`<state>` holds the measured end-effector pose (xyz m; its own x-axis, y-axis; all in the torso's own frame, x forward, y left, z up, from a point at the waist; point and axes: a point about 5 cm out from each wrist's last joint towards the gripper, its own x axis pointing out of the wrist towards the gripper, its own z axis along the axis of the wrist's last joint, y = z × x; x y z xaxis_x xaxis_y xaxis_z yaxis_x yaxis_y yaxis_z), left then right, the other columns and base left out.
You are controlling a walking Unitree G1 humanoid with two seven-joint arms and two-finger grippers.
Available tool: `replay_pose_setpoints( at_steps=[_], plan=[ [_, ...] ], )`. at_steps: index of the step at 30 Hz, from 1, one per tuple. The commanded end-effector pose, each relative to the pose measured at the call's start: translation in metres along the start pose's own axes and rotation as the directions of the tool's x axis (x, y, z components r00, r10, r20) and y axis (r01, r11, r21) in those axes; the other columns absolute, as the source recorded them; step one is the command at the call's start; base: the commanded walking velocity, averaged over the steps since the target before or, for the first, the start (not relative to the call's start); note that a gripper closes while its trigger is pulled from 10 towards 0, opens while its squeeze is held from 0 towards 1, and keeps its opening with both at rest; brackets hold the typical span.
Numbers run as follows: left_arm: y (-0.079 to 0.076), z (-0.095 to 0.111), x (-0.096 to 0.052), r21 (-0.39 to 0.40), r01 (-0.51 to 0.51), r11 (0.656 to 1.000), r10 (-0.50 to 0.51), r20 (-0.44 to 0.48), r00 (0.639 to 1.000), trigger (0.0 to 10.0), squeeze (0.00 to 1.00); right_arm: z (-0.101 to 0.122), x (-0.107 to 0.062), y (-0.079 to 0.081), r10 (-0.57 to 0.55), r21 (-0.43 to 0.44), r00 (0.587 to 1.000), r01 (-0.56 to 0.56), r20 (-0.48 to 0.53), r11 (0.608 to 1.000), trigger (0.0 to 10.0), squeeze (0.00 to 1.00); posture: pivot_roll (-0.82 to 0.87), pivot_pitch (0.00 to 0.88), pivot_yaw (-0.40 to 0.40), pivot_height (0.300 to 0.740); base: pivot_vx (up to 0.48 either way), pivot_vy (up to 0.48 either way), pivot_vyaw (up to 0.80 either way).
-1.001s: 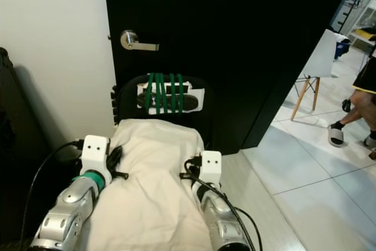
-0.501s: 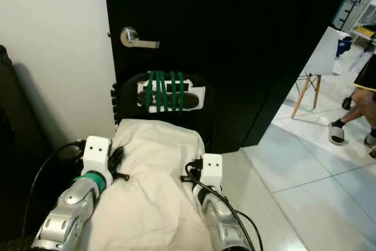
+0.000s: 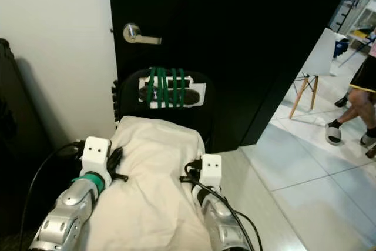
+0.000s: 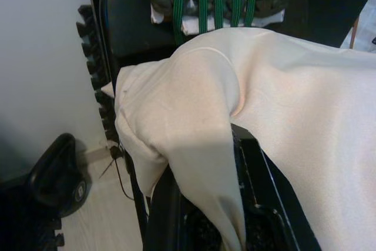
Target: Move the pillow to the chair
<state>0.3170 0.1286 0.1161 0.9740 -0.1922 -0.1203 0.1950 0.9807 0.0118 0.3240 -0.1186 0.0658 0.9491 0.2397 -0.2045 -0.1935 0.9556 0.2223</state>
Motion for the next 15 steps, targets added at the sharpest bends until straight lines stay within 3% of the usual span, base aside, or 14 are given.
replay_pose_setpoints(
  at_steps=[1,15],
  plan=[
    [-0.0063,0.0021,-0.0012,0.019,0.032,0.999,-0.032,0.027,0.999,10.0,0.00,0.0051,0.0007,0.0039,0.023,-0.017,0.999,-0.023,0.025,1.000,10.0,0.00,0.04,0.000,-0.024,0.626,0.000,0.000,0.00],
    [-0.0107,0.0051,-0.0023,0.025,0.045,0.999,-0.046,0.052,0.998,10.0,0.00,-0.0007,-0.0023,0.0049,0.025,-0.029,1.000,-0.024,0.012,0.999,10.0,0.00,0.04,0.000,-0.021,0.621,0.000,0.000,0.00]
  ],
)
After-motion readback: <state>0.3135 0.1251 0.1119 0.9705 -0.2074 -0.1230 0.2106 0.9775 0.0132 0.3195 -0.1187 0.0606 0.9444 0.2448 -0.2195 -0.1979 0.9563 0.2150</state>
